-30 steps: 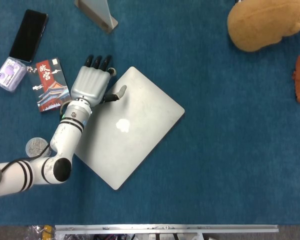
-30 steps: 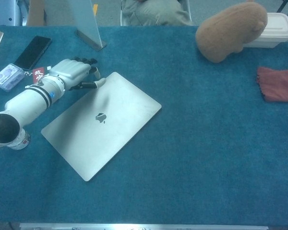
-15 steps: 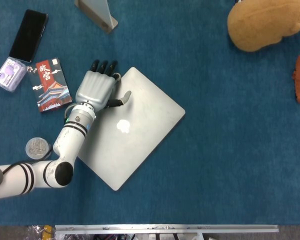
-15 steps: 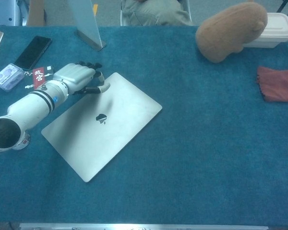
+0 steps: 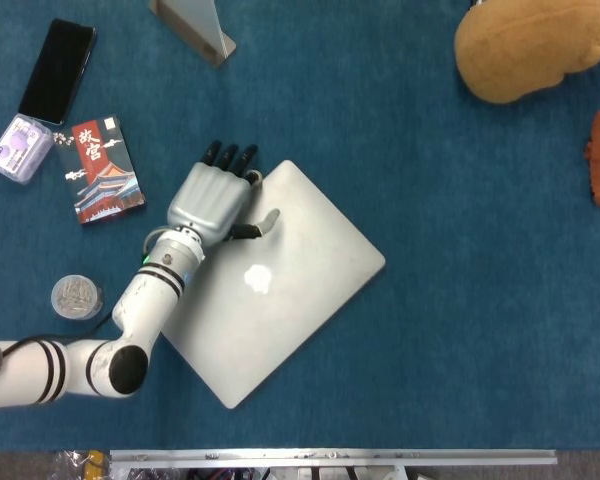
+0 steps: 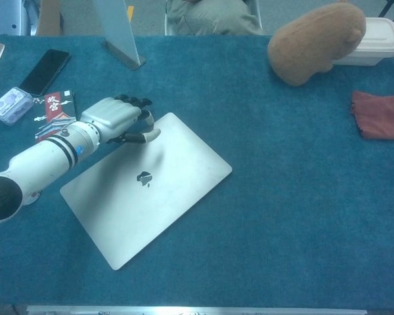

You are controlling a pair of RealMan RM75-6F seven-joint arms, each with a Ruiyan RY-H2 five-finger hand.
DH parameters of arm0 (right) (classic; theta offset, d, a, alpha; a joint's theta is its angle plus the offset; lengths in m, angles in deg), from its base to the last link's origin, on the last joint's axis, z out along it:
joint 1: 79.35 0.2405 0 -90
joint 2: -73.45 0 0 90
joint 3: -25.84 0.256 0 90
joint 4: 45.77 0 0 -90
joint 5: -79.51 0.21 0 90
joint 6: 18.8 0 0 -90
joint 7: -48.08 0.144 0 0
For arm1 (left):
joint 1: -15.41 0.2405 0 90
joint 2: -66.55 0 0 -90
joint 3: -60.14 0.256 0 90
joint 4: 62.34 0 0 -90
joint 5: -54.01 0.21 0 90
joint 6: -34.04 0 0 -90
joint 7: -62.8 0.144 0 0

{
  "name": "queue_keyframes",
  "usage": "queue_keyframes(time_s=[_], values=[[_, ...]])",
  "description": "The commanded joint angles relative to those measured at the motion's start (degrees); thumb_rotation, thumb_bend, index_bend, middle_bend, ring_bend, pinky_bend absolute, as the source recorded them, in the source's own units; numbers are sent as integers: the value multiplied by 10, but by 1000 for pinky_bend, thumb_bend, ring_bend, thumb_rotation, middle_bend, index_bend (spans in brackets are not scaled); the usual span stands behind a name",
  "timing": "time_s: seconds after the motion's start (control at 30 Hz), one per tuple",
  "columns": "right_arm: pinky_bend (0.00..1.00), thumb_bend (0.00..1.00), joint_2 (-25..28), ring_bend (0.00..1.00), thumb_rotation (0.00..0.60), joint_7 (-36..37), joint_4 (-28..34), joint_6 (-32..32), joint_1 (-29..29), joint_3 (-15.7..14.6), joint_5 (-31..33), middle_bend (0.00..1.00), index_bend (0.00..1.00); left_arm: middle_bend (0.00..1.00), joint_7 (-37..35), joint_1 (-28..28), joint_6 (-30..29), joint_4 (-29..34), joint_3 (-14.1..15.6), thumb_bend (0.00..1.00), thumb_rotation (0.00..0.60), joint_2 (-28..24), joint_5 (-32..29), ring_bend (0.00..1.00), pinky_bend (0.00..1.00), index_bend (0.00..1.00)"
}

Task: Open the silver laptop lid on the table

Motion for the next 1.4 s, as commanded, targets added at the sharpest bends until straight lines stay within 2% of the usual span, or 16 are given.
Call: queue_keyframes(time_s=[0.03, 0.4, 0.67, 0.83, 1.03, 1.4], values=[[32, 311, 0, 0, 512, 2, 1, 1, 1, -1, -3, 109, 0, 0, -1, 3, -16, 19, 0, 307, 0, -8, 15, 0, 0, 236], [31, 311, 4, 0, 512, 6, 15, 18, 19, -10, -40, 109, 0, 0, -35, 36, -88, 107, -12, 307, 0, -76, 78, 0, 0, 142], [32, 310, 9, 0, 512, 16, 26, 39, 40, -23, -84, 109, 0, 0, -94, 84, -151, 156, -10, 307, 0, -127, 151, 0, 0, 71], [32, 310, 12, 0, 512, 26, 35, 58, 54, -35, -110, 109, 0, 0, -147, 121, -203, 156, -9, 307, 0, -145, 215, 0, 0, 70], [32, 309, 14, 0, 511, 31, 47, 78, 72, -49, -144, 109, 0, 0, -194, 165, -252, 146, -4, 307, 0, -173, 261, 0, 0, 70], [31, 278, -3, 0, 511, 24, 66, 134, 123, -74, -202, 109, 0, 0, -239, 241, -295, 152, 3, 307, 0, -228, 262, 0, 0, 70]])
